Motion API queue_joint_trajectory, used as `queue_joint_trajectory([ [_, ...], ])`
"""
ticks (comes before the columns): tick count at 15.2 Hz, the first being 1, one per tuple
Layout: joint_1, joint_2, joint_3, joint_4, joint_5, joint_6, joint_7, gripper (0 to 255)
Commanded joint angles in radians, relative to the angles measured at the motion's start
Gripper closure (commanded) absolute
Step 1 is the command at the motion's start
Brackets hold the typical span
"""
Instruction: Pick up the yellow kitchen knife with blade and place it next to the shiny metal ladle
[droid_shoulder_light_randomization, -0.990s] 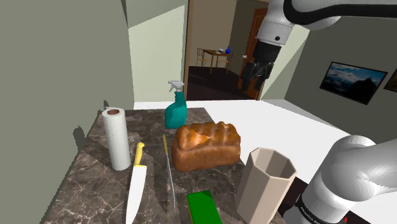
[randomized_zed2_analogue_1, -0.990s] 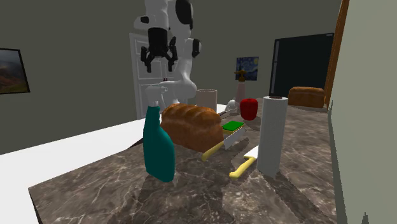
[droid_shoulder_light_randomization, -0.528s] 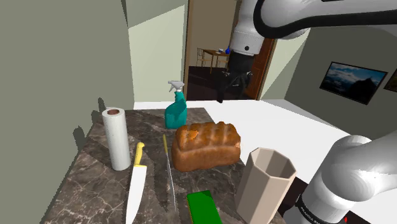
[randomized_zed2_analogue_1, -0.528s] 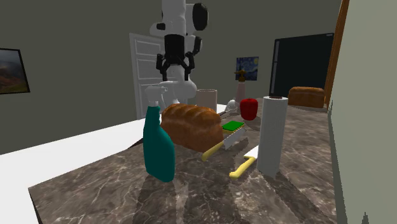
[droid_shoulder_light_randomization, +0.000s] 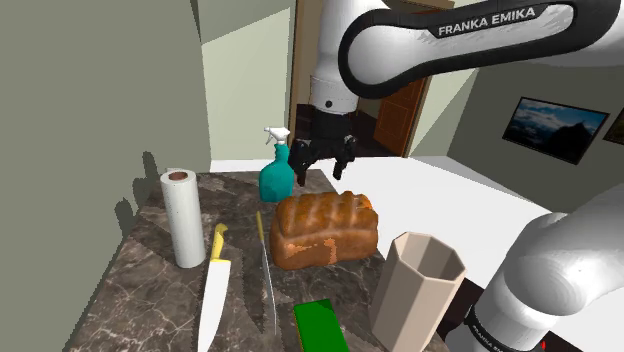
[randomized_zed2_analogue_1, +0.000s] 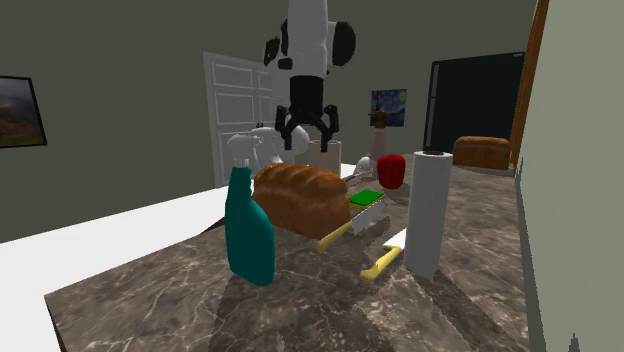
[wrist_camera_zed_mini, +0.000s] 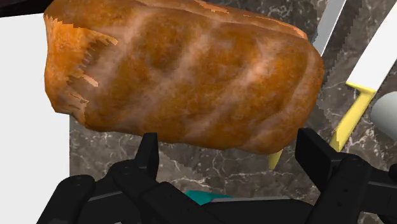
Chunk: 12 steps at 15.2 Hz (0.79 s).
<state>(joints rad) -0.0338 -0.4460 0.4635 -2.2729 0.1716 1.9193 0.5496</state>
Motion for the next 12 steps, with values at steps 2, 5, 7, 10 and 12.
queue_joint_trajectory([
  [2,-0.020,0.116,0.074,0.058,-0.032,0.045,0.116,0],
  [5,-0.037,0.243,0.143,0.130,-0.091,0.077,0.242,0],
  [7,-0.042,0.337,0.184,0.185,-0.146,0.092,0.333,0],
  [10,-0.033,0.490,0.228,0.282,-0.249,0.099,0.475,0],
  [12,-0.013,0.596,0.243,0.355,-0.324,0.092,0.566,0],
])
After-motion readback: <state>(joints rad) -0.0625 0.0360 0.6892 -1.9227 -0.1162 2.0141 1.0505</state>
